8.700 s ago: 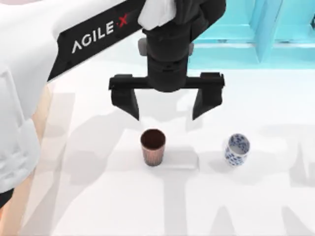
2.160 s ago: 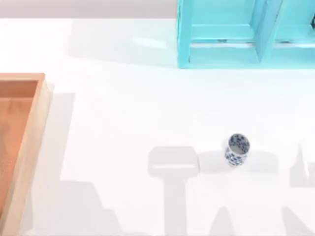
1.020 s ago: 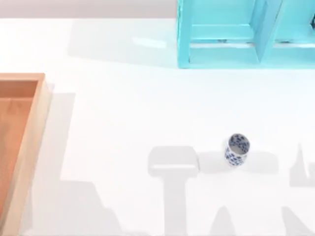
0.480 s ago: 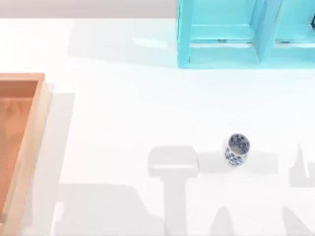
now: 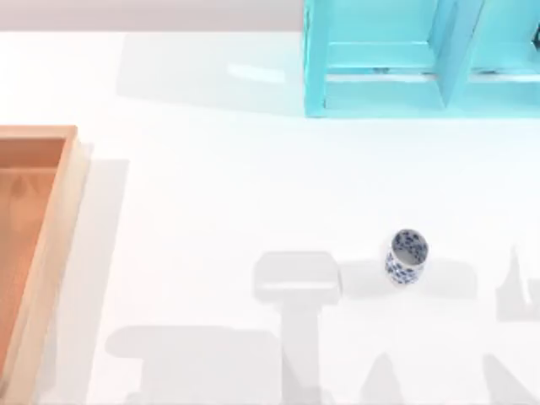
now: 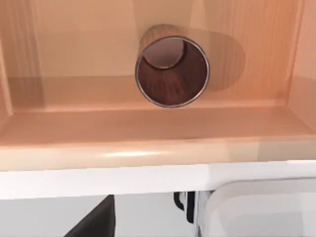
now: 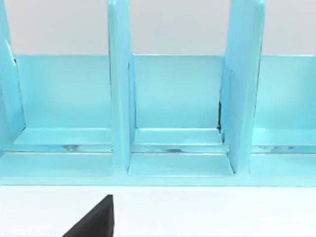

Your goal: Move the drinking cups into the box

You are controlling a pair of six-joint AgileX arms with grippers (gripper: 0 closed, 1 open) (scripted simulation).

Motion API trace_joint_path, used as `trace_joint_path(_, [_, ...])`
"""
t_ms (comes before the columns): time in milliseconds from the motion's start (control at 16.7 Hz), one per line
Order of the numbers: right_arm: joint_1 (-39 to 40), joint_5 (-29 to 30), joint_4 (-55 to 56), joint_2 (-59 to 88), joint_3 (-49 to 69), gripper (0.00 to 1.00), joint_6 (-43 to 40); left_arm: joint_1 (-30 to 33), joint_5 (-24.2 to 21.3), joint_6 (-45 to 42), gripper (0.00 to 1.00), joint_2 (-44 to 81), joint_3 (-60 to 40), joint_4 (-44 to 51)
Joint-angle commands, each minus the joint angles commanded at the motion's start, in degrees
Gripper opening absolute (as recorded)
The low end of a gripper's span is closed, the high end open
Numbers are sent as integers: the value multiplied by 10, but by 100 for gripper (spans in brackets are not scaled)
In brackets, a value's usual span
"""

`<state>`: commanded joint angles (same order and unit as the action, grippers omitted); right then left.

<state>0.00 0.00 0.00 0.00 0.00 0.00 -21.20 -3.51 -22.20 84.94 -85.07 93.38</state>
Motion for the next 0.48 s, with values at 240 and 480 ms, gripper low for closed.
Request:
trace_joint_path(240, [0,0,0,0,0,100,0,37,10,32,100,34,-32,6])
trace_joint_path(480, [0,0,0,0,0,100,0,167,37,143,100,141,-130,8])
